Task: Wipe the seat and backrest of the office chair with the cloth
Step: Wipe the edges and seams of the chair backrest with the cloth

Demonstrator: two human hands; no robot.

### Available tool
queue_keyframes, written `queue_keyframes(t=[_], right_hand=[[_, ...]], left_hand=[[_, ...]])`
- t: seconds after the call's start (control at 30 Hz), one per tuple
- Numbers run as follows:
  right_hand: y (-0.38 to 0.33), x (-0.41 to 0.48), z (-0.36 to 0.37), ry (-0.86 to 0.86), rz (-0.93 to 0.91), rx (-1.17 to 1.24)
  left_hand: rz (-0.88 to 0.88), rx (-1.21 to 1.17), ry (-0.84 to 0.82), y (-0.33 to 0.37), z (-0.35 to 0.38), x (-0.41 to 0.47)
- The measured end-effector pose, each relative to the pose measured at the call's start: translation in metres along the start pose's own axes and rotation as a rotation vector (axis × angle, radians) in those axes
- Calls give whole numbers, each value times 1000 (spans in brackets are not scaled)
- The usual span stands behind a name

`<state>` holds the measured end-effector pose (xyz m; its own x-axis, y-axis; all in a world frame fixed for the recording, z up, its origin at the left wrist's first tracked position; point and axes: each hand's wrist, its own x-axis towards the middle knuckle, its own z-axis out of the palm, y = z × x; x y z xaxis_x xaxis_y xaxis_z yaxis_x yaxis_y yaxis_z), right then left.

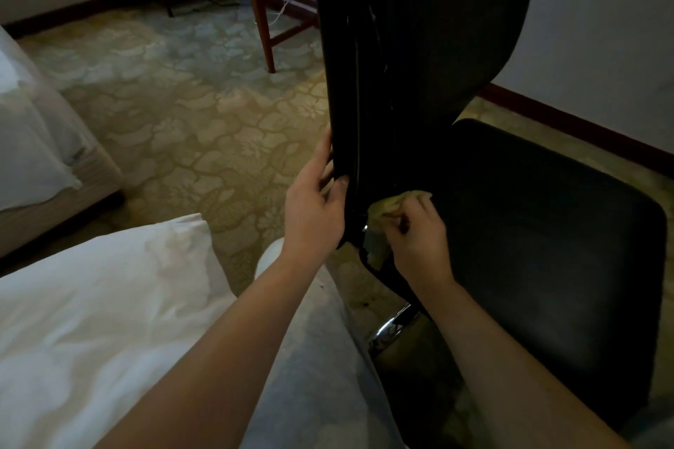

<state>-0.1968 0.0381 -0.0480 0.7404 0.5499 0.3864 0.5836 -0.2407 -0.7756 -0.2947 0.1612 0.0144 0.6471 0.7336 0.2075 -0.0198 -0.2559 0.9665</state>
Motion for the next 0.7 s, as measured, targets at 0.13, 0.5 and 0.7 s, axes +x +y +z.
queue_keyframes(t=[0.13,0.5,0.7], right_hand=[[0,-5,4,7,33,2],[-35,20,-28,184,-120,60],[-10,5,-17,54,-87,21]], left_hand=[[22,46,-26,-2,-2,0],[83,103,-10,-12,-1,2],[102,113,9,-14,2,0]])
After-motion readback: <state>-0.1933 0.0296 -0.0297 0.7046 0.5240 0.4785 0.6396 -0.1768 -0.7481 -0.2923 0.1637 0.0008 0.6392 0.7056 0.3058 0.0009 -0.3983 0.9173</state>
